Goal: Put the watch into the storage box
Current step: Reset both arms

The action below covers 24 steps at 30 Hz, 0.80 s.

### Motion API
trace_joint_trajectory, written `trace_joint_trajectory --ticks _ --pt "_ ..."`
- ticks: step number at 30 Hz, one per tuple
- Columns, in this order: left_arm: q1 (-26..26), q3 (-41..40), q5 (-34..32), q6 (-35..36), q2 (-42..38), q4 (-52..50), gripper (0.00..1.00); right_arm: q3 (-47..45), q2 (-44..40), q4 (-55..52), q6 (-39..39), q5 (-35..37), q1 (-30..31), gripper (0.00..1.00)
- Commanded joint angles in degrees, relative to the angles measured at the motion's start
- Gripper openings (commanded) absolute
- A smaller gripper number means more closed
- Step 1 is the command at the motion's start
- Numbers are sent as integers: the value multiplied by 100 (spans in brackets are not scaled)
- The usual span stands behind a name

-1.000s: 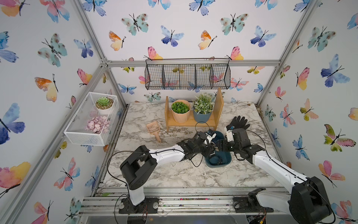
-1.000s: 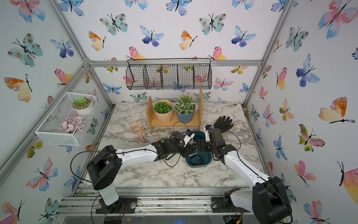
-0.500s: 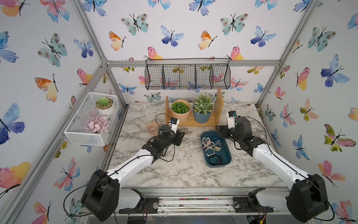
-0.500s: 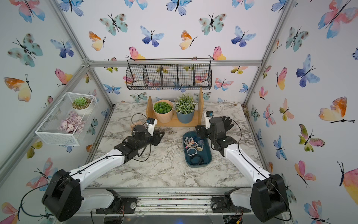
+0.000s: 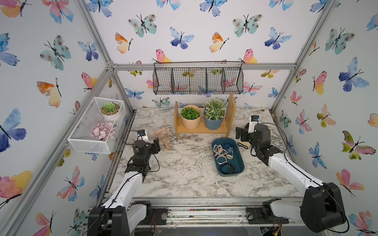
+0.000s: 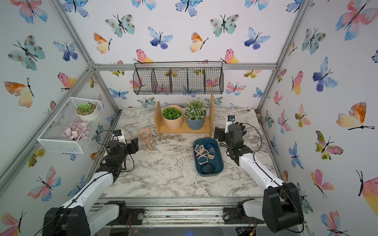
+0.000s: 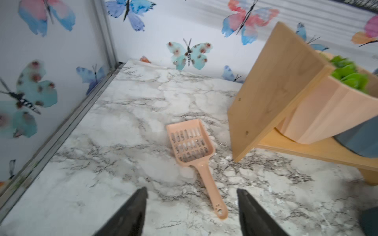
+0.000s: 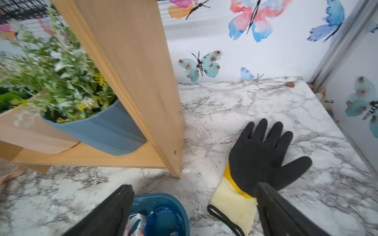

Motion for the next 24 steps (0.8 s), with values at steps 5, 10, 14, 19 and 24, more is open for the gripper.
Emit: trace_joint_trajectory --ticks 5,10,14,19,24 --pt "434 -823 62 160 48 1785 99 -730 -340 1112 -293 1048 -160 100" --pt "443 -1132 214 318 462 2620 99 -1338 -281 1909 -388 1053 -513 100" --pt "471 -1391 526 480 667 3248 99 -1906 -223 2687 -382 594 -914 100" --pt "487 -1631 477 476 940 3866 99 -2722 -25 4282 -757 590 -1016 99" --pt "487 -1710 496 470 1229 4201 99 -2900 340 4646 -767 499 -1065 99"
